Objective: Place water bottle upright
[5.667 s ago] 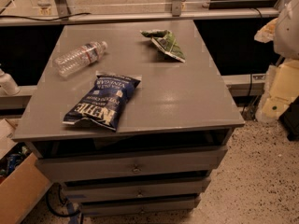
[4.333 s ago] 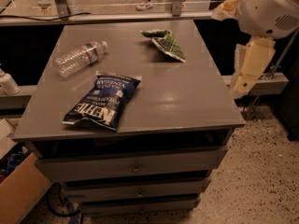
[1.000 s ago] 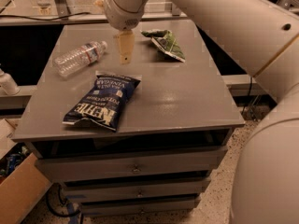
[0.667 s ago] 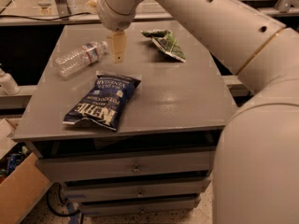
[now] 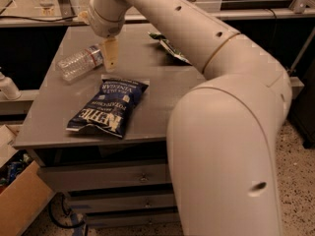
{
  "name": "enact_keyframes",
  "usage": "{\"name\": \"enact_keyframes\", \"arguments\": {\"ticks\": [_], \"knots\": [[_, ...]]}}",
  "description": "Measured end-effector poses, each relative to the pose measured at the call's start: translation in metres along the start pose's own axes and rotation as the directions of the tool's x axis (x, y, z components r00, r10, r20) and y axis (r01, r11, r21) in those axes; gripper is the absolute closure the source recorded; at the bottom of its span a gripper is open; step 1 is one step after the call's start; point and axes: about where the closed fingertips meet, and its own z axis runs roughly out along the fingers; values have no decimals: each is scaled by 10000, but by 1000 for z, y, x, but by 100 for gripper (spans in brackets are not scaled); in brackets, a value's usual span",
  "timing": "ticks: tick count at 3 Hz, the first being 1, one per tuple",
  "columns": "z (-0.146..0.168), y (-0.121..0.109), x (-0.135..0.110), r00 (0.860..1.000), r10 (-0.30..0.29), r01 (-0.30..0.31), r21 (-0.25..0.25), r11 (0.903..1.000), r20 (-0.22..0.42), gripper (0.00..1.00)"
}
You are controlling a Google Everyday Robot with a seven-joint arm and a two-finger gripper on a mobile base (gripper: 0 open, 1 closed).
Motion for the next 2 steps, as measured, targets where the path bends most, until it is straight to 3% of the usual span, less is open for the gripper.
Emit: {"name": "enact_keyframes", "arguments": {"ticks": [2], "knots": [[42, -1, -6, 9994, -281, 298, -1042, 9941, 176, 0]]}}
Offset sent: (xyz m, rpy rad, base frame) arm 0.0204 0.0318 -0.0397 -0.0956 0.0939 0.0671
